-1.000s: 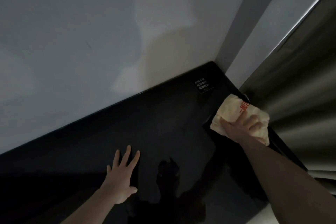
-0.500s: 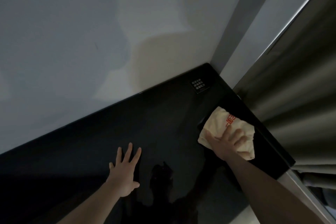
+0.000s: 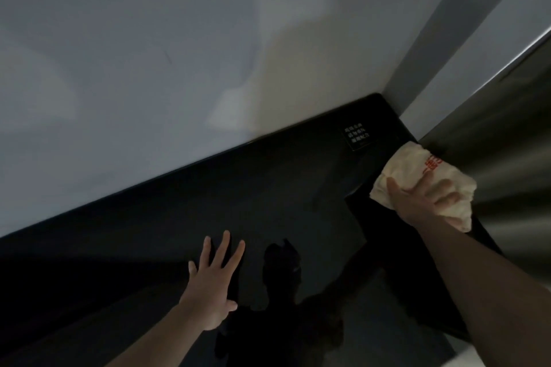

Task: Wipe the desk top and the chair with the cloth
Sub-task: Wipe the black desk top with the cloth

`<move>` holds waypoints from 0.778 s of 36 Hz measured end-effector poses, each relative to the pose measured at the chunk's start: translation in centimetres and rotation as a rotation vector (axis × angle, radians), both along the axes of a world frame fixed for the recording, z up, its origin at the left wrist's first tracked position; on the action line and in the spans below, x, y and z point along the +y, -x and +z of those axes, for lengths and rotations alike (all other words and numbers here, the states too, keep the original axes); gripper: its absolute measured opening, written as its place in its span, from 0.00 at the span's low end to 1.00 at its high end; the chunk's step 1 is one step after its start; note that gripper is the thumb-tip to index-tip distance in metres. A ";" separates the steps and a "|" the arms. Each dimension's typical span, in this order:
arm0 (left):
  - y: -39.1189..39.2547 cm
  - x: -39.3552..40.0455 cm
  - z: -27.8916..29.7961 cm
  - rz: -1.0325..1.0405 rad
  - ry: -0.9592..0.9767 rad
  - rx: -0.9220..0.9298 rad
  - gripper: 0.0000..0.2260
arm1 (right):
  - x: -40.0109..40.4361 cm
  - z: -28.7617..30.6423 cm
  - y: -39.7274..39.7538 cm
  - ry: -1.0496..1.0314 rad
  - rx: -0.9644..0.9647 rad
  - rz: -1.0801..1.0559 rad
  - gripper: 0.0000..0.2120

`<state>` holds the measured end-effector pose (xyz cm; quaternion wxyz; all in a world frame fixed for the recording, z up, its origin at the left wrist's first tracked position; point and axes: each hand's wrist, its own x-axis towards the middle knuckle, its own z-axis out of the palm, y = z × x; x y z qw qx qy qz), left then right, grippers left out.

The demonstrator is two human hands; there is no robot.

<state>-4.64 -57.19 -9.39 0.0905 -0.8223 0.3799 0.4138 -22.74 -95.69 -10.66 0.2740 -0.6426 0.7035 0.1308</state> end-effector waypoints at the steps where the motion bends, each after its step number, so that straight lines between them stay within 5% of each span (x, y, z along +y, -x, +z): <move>1: 0.0 0.0 0.0 -0.004 -0.001 -0.003 0.53 | 0.1 0.2 0.1 0.001 0.003 0.003 0.51; 15: -0.1 3.2 0.7 -0.082 0.086 -0.029 0.47 | 10.3 0.8 -0.7 -0.096 0.073 0.161 0.46; 28: -3.3 25.8 3.1 -0.002 -0.031 -0.098 0.47 | 37.3 2.4 -5.0 -0.212 -0.005 0.275 0.44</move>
